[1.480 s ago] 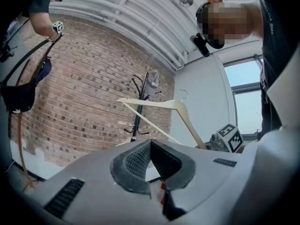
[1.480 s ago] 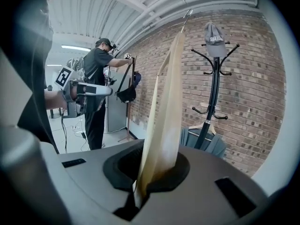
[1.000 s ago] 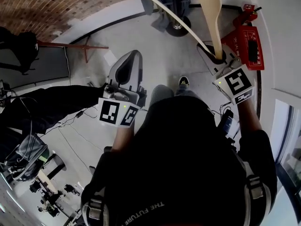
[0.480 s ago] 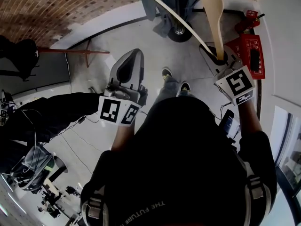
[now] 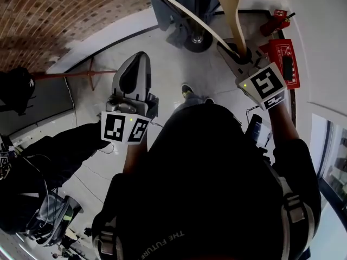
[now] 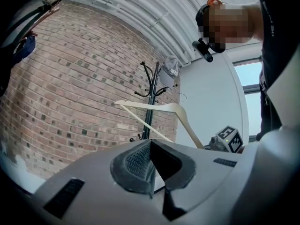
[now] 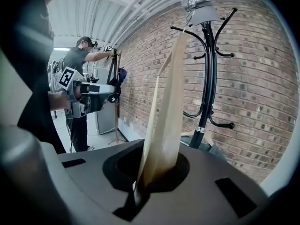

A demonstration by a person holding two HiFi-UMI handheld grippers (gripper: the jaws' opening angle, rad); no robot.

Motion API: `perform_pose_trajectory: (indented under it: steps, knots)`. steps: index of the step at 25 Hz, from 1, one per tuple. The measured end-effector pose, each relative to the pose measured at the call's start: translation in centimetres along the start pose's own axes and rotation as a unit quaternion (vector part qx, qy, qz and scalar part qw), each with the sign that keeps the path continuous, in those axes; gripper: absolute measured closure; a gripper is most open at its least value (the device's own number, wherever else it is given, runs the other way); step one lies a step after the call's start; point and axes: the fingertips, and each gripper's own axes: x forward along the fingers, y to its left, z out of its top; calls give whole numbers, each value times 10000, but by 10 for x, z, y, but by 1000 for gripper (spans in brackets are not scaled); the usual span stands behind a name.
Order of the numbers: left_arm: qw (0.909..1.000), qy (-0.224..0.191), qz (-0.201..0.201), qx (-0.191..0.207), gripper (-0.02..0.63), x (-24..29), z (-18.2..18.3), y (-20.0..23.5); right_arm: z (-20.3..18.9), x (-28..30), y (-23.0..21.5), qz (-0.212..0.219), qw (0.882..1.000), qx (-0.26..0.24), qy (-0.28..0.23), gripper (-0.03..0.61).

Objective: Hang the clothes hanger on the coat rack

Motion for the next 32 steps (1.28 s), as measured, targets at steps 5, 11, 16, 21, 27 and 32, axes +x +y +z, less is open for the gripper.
perform_pose_trajectory:
  steps: [5, 11, 16, 21, 27, 32]
  knots:
    - [9999, -62, -39, -125, 600, 12, -4, 23, 7, 20, -6, -8, 9999, -119, -11, 561]
    - [9997, -68, -167, -159, 600, 23, -4, 31, 1, 28, -2, 41, 9997, -189, 164, 561]
    - [9997, -54, -144, -170, 600, 35, 3, 46, -1, 47, -4, 225, 9989, -253, 326, 561]
    - [9999, -89, 37, -82, 600, 59, 7, 61, -23, 65, -14, 594, 9949, -494, 645, 561]
    - [9999, -64, 134, -19, 600, 99, 10, 66, -59, 87, -43, 1069, 9858, -662, 1115, 561]
    - [9998, -48, 170, -77, 600, 132, 11, 69, -104, 105, -72, 1326, 9757, -605, 1634, 561]
